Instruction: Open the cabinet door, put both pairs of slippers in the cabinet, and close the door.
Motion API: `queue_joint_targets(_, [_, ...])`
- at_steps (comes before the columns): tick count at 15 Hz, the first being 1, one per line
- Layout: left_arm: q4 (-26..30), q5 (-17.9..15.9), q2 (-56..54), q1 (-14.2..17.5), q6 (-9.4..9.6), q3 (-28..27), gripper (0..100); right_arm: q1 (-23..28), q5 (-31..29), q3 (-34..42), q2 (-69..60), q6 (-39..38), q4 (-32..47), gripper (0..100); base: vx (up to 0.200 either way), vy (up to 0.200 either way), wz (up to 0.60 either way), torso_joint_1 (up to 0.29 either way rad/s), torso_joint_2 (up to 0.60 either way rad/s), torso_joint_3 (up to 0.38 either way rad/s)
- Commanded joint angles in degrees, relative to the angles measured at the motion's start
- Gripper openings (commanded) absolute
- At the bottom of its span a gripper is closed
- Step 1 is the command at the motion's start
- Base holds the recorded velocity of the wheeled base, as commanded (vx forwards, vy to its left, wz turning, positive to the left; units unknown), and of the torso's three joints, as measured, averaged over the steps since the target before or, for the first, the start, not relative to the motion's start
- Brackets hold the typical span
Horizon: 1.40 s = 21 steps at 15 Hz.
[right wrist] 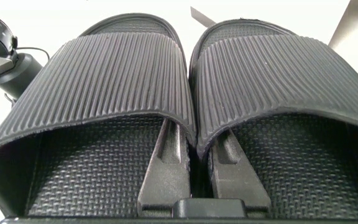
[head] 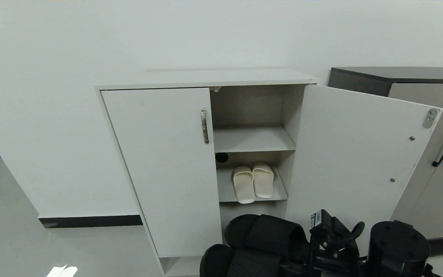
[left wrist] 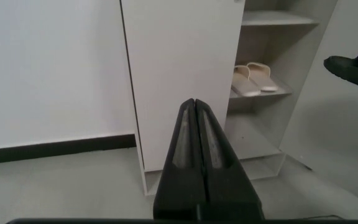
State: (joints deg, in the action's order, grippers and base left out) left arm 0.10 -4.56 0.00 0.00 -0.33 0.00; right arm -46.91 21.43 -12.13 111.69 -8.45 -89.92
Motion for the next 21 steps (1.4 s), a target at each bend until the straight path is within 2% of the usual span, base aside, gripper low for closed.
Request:
queue_joint_targets(1, [-0.01,-0.01,0.09,0.00,-0.02,0.00,0,-0.02,0.01,0.09,0.02,0.01,-0.08,0,0.000,0.000,0.00,-0.100,0.40,0.271])
queue_joint_targets(7, [-0.01,-0.01,0.09,0.00,-0.02,0.00,0,-0.20,-0.25,0.62,0.02,0.71,-0.08,0,0.000,0.000,0.00,-0.019,0.07,0.052])
queue_joint_targets(9, [-0.01,-0.01,0.09,0.00,-0.02,0.00,0,-0.55,-0.78,3.78,-0.33,8.10,-0.08,0,0.000,0.000,0.00,0.000,0.00,0.000])
queue_joint_targets(10, [-0.01,-0.01,0.09,0.00,-0.02,0.00,0,-0.38,-2.97,1.58,-0.95,8.01,-0.08,0,0.000,0.000,0.00,0.000,0.00,0.000])
queue_joint_targets(11, [-0.01,-0.01,0.09,0.00,-0.02,0.00,0,-0.73,-11.68,-3.60,-2.35,6.16,2.29,0,0.000,0.000,0.00,0.000,0.00,0.000])
queue_joint_targets(12, [-0.01,-0.01,0.09,0.00,-0.02,0.00,0,-2.22,-22.49,-10.63,-5.87,5.46,14.16,0,0.000,0.000,0.00,0.000,0.00,0.000])
queue_joint_targets(13, [-0.01,-0.01,0.09,0.00,0.07,0.00,0,-4.24,-31.71,-19.16,-10.79,3.35,32.70,0,0.000,0.000,0.00,0.000,0.00,0.000])
queue_joint_targets(14, [-0.01,-0.01,0.09,0.00,0.15,0.00,0,-5.56,-37.95,-29.53,-14.75,-2.36,52.30,0,0.000,0.000,0.00,0.000,0.00,0.000])
queue_joint_targets(15, [-0.01,-0.01,0.09,0.00,0.15,0.00,0,-7.23,-41.21,-36.56,-16.24,-6.84,63.20,0,0.000,0.000,0.00,0.000,0.00,0.000])
queue_joint_targets(16, [-0.01,-0.01,0.09,0.00,0.15,0.00,0,-9.08,-48.41,-49.75,-15.98,-14.14,80.69,0,0.000,0.000,0.00,0.000,0.00,0.000])
queue_joint_targets(17, [-0.01,-0.01,0.09,0.00,0.15,0.00,0,-9.60,-51.31,-54.40,-14.83,-16.34,85.79,0,0.000,0.000,0.00,0.000,0.00,0.000])
queue_joint_targets(18, [-0.01,-0.01,0.09,0.00,0.15,0.00,0,-10.04,-57.03,-62.49,-11.14,-20.38,91.85,0,0.000,0.000,0.00,0.000,0.00,0.000])
queue_joint_targets(20, [-0.01,-0.01,0.09,0.00,0.15,0.00,0,-9.96,-65.11,-66.18,-6.13,-20.91,91.32,0,0.000,0.000,0.00,0.000,0.00,0.000])
queue_joint_targets(21, [-0.01,-0.01,0.09,0.00,0.15,0.00,0,-9.96,-66.87,-66.88,-4.20,-20.91,89.83,0,0.000,0.000,0.00,0.000,0.00,0.000])
